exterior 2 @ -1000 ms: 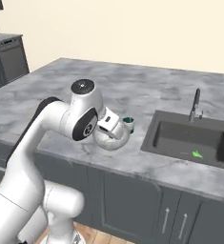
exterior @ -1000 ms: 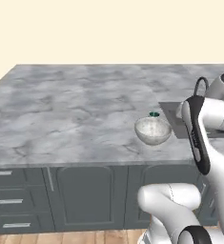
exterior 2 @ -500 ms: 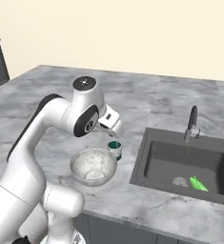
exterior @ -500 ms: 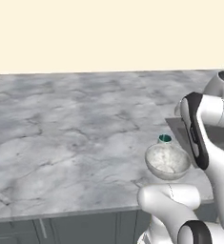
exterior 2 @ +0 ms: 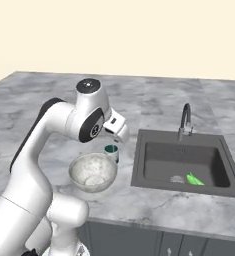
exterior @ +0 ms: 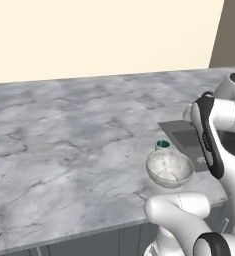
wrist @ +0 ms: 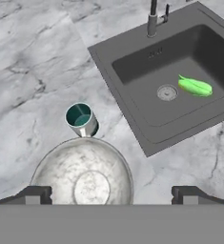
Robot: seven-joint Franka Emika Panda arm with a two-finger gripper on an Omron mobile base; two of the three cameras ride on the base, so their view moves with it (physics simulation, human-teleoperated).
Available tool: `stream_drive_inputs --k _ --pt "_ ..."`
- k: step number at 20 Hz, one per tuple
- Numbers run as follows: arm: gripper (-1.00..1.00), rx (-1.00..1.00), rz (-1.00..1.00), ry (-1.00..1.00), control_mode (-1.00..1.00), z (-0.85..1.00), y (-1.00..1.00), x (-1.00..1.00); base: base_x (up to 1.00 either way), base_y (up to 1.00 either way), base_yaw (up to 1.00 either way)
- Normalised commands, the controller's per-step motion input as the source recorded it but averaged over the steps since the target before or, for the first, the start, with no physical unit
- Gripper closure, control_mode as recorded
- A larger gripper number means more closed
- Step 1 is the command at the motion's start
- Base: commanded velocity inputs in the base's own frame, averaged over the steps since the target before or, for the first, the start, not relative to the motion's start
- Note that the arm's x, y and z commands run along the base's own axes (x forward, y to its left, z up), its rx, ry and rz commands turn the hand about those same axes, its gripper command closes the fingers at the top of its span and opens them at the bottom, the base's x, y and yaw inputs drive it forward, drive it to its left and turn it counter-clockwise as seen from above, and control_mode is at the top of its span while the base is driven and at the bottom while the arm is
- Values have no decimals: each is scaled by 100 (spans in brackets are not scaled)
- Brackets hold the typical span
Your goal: Clear the mugs and bowl far away from the sink.
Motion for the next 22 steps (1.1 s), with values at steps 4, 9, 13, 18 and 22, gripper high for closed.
stream_drive_inputs --k 4,9,13,18,22 --pt "-100 0 -5 5 -100 -12 0 11 14 2 -10" --pt "-100 0 0 14 -100 -39 0 26 0 0 0" --pt "-100 1 17 0 -100 -47 0 5 0 0 0" --pt "-100 5 25 -4 -100 -41 0 7 0 0 0" --pt "-100 -3 13 7 -100 -41 -1 0 0 0 0"
